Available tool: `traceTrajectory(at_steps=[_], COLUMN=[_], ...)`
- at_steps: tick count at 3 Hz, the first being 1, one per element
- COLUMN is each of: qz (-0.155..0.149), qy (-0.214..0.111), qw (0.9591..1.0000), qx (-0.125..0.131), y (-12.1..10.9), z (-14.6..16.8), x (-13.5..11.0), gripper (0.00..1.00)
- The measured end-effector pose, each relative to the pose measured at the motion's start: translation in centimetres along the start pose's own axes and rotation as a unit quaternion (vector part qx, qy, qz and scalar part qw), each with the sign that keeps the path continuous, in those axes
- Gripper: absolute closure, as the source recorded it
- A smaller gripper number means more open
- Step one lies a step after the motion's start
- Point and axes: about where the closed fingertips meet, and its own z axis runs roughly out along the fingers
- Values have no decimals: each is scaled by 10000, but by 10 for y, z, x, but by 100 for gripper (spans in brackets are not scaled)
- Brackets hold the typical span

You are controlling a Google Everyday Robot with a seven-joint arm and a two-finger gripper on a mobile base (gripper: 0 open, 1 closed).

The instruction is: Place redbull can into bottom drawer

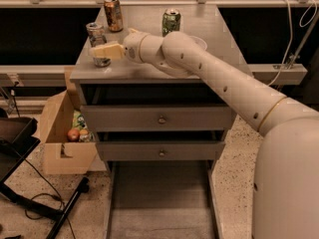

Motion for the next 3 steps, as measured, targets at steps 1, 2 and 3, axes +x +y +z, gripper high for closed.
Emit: traceTrajectory(at_steps=[1,2,3], qz=[48,-58,-138], qy=[-195,-400,-498], qw=[9996,9981,9964], qx=[-190,-471,-666], y=[7,23,37], z=[14,26,32], x=[-4,-16,-26], gripper=[0,24,47])
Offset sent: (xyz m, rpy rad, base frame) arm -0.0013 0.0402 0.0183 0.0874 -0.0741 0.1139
